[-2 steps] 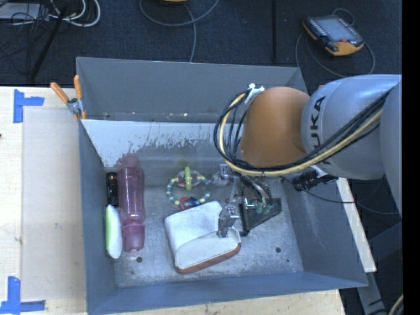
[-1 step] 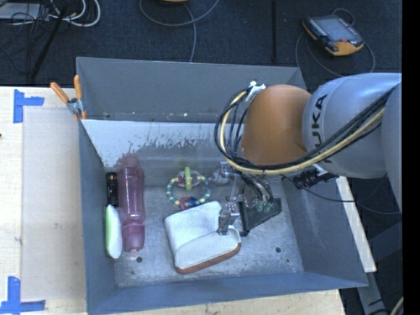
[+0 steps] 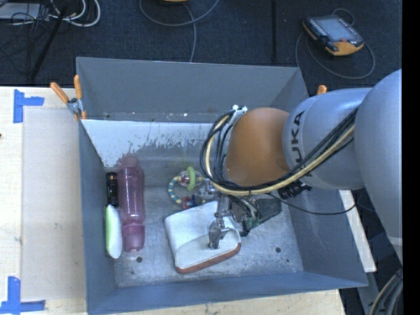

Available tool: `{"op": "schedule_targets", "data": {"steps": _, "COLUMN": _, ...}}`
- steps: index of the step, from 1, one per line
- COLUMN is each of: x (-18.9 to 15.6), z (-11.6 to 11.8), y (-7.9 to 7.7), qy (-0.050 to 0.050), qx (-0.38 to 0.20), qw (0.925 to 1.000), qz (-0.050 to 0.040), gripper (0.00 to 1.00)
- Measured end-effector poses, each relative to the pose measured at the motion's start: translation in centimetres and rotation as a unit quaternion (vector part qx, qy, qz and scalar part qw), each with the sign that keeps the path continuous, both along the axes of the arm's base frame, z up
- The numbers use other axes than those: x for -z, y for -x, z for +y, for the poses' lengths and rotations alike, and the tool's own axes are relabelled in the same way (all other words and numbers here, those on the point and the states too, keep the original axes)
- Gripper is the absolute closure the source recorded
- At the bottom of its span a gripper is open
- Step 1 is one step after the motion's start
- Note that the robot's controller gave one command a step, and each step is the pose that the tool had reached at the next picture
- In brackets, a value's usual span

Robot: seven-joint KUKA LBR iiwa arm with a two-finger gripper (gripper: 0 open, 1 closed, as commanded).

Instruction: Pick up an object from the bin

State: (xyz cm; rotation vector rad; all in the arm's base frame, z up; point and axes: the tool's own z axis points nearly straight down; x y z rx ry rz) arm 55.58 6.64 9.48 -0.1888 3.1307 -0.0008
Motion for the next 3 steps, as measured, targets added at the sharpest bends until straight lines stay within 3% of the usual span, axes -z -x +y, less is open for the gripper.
{"op": "schedule_targets", "data": {"steps": 1, "x": -0.1, "z": 0.6, "y": 0.3, "qy": 0.000, "qx": -0.031, "qw": 0.9995, "qz": 0.0030, "gripper": 0.00}}
{"op": "schedule_targets", "data": {"steps": 2, "x": -0.8, "z": 1.5, "y": 1.7, "qy": 0.000, "qx": -0.155, "qw": 0.9879, "qz": 0.0020, "gripper": 0.00}}
{"op": "schedule_targets", "data": {"steps": 3, "x": 1.9, "z": 2.5, "y": 2.9, "qy": -0.001, "qx": -0.199, "qw": 0.9800, "qz": -0.0076, "gripper": 0.00}}
